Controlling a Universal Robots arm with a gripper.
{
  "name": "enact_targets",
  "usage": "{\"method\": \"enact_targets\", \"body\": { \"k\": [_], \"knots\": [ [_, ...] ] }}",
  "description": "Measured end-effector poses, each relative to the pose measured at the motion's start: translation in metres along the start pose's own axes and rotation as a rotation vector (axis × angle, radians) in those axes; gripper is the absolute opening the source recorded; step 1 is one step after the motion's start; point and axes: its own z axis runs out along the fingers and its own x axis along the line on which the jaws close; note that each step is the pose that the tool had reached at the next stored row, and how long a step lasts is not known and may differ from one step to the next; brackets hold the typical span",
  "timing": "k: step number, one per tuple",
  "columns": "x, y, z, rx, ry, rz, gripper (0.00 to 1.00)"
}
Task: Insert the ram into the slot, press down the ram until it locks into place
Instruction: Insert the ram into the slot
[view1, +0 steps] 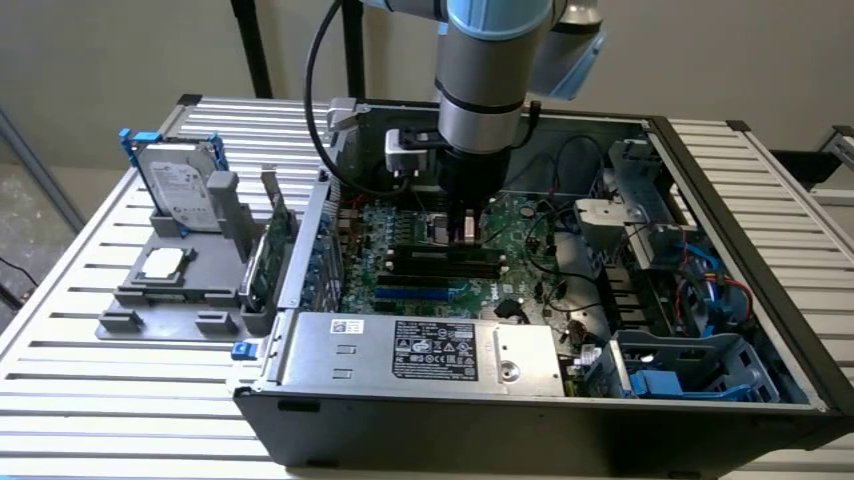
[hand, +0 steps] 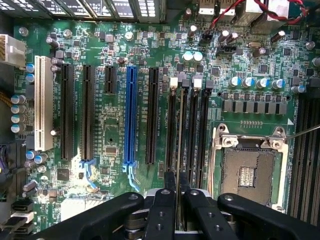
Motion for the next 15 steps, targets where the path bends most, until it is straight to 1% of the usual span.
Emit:
{"method": "enact_targets", "body": {
  "k": [6, 15],
  "knots": [
    [0.0036, 0.0, 0.0, -0.0001, 0.0011, -0.002, 0.14],
    [0.0046, -0.0002, 0.0012, -0.0001, 0.0025, -0.005, 0.14]
  ]
}}
